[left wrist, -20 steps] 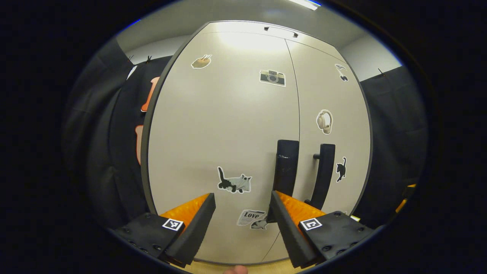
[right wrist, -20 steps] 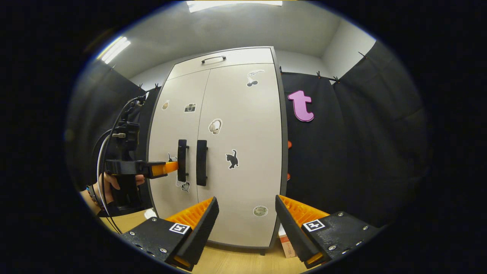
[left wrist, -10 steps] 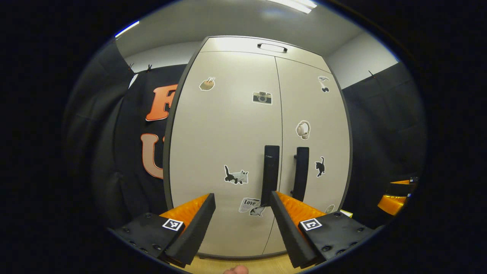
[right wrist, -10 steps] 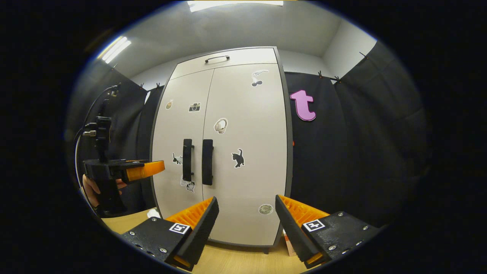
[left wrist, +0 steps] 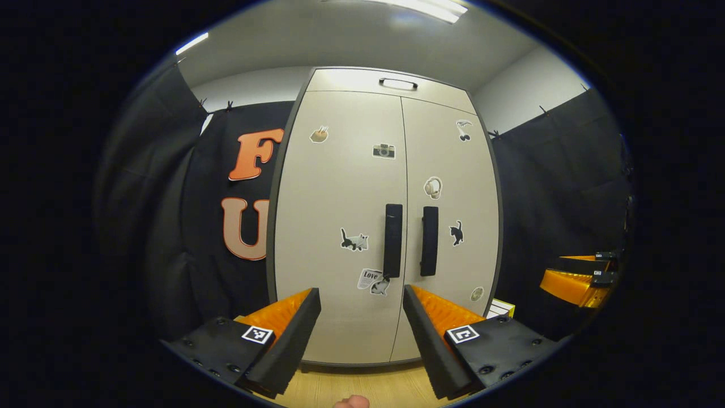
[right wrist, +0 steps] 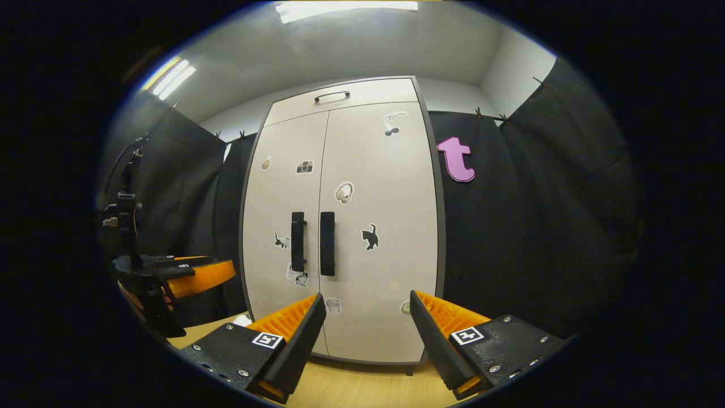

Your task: Grab one shoe with the right hand and put it into the shoe cabinet, grab the other shoe with the left hand and put it into the shoe cabinet; then close the right door with the right hand and the left door with the left hand.

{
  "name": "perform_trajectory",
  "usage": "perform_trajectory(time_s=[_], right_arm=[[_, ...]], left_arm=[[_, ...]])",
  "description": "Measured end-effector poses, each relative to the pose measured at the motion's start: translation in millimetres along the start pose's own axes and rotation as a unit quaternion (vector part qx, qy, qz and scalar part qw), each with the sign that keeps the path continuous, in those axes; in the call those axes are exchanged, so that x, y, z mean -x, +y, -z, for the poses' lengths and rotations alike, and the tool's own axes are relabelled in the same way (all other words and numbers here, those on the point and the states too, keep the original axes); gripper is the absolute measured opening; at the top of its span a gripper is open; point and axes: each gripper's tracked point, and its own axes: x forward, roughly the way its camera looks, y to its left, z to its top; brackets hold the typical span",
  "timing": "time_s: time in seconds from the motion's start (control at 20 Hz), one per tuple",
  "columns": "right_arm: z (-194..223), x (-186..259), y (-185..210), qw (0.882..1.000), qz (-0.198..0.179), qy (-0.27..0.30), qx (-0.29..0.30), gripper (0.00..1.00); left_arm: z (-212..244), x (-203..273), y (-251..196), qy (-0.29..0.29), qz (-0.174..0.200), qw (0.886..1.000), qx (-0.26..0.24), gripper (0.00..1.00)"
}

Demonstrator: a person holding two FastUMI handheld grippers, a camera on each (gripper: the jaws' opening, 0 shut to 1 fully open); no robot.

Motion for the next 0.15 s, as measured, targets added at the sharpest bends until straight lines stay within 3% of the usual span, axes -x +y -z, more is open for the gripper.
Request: perform_trajectory(time_s=[0.15], right_arm=[[-0.8,4.1,4.3,1.0,-0.006,0.0,-0.008,0.92]], left_arm=[[4.1,7.3,9.4,0.005,-0.011,1.0,0.008,0.96]])
